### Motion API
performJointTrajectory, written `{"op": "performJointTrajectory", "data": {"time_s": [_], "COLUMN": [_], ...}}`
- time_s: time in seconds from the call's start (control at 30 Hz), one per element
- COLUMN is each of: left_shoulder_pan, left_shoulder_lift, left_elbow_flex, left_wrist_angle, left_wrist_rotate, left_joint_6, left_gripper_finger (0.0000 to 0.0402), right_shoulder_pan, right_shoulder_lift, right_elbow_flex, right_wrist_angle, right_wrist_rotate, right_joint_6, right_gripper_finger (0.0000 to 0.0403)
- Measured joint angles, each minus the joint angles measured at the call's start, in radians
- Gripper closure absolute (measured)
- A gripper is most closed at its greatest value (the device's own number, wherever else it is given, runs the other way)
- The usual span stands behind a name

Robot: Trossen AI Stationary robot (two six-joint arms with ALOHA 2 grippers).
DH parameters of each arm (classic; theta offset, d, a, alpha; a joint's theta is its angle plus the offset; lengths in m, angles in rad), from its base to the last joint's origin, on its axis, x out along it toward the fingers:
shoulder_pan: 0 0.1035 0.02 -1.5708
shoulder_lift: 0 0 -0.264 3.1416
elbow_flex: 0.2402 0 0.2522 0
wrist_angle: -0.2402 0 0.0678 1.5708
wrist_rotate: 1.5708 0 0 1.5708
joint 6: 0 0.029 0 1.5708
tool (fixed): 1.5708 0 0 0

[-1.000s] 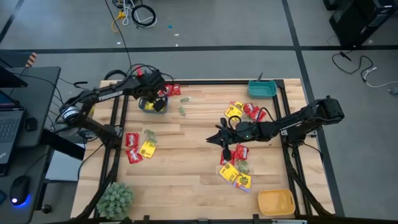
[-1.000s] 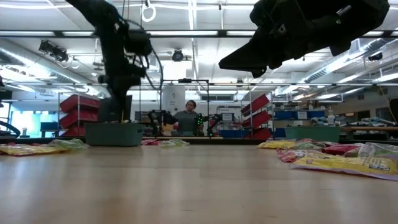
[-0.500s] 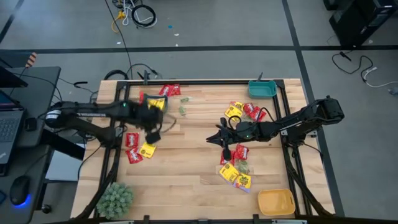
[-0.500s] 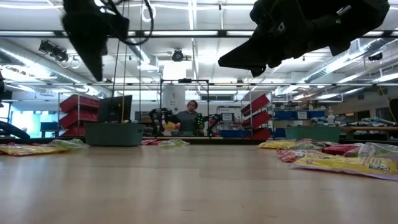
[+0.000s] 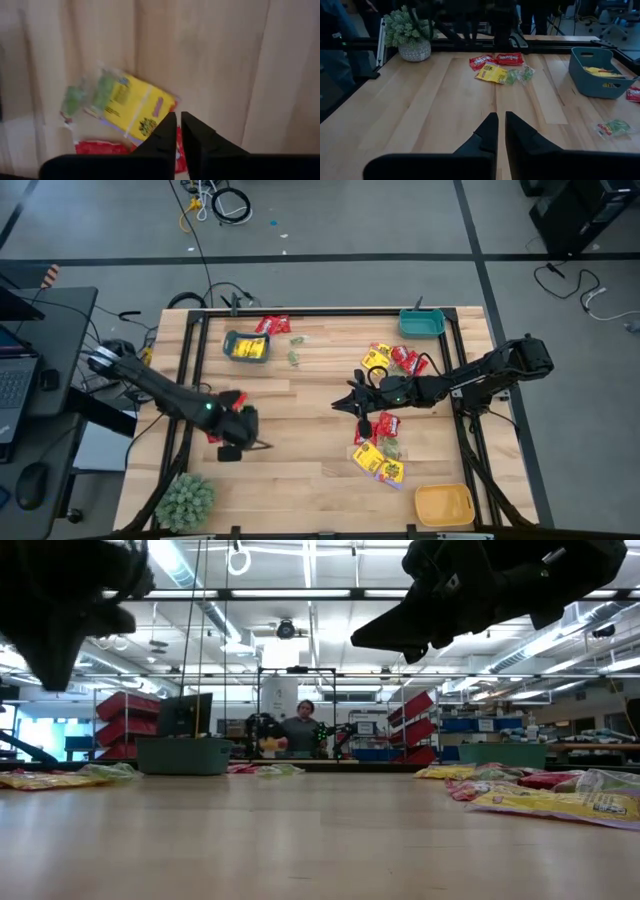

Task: Sort candy
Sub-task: Put the yellow candy into the dark blue bin

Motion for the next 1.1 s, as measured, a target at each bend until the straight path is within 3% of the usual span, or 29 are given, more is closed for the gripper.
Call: {"op": "performJointTrajectory", "data": {"time_s": [0.4,0.73,0.9,1.1], "left_shoulder_pan": [-0.012,0.0,0.0,0.0], "left_shoulder_lift": [0.022,0.022,0.021,0.022], "left_elbow_flex": [-0.211,-0.339,-0.343,-0.334], "left_wrist_angle": [0.126,0.201,0.214,0.24], "left_wrist_rotate": [0.045,0.061,0.052,0.048], "left_joint_6": [-0.082,-0.157,-0.158,-0.157], "left_gripper_finger": [0.0297,0.0282,0.0295,0.0367], "right_shoulder_pan": [0.0,0.001,0.002,0.002], "right_shoulder_lift": [0.0,0.0,0.0,0.0], "right_elbow_flex": [0.0,0.0,0.0,0.0], "right_wrist_angle": [0.0,0.0,0.0,-0.001], "right_wrist_rotate": [-0.001,-0.001,-0.001,-0.001], "right_joint_6": [0.0,0.001,0.0,0.0], "right_gripper_finger": [0.0363,0.0361,0.0361,0.0363]}}
